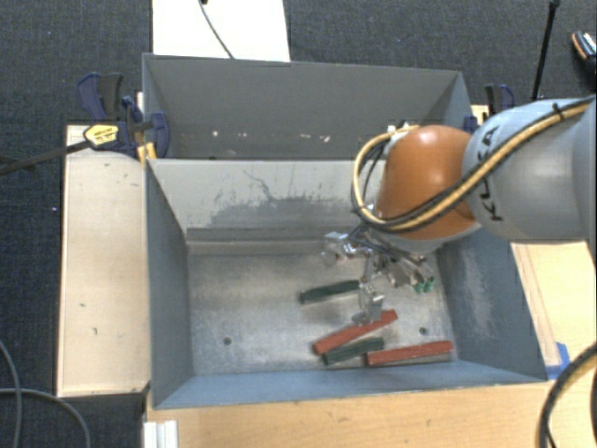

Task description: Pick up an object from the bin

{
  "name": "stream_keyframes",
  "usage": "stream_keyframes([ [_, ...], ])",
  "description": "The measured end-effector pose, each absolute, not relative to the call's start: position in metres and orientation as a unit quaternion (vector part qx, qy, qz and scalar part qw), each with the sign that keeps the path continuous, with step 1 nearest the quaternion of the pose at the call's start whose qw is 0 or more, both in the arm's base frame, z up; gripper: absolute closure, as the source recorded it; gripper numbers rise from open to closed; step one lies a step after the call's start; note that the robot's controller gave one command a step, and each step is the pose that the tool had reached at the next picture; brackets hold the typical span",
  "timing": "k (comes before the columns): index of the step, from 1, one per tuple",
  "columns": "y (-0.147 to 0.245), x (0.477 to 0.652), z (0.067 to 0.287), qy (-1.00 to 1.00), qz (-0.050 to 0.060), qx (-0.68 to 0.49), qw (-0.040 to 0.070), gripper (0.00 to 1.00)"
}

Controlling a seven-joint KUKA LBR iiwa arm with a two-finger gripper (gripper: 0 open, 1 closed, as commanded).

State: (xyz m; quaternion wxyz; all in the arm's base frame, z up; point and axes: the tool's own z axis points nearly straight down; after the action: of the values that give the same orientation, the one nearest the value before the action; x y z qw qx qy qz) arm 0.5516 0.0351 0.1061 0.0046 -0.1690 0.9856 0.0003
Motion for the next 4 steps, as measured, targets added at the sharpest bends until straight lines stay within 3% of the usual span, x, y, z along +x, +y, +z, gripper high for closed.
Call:
stream_keyframes([
  [1,0.039,0.548,0.069,0.987,0.001,-0.162,0.000,0.00],
  [2,0.039,0.549,0.070,0.987,0.000,-0.163,0.001,0.00],
  [3,0.039,0.549,0.070,0.987,0.000,-0.164,0.001,1.00],
  [4,0.039,0.551,0.131,0.987,0.000,-0.163,0.005,1.00],
])
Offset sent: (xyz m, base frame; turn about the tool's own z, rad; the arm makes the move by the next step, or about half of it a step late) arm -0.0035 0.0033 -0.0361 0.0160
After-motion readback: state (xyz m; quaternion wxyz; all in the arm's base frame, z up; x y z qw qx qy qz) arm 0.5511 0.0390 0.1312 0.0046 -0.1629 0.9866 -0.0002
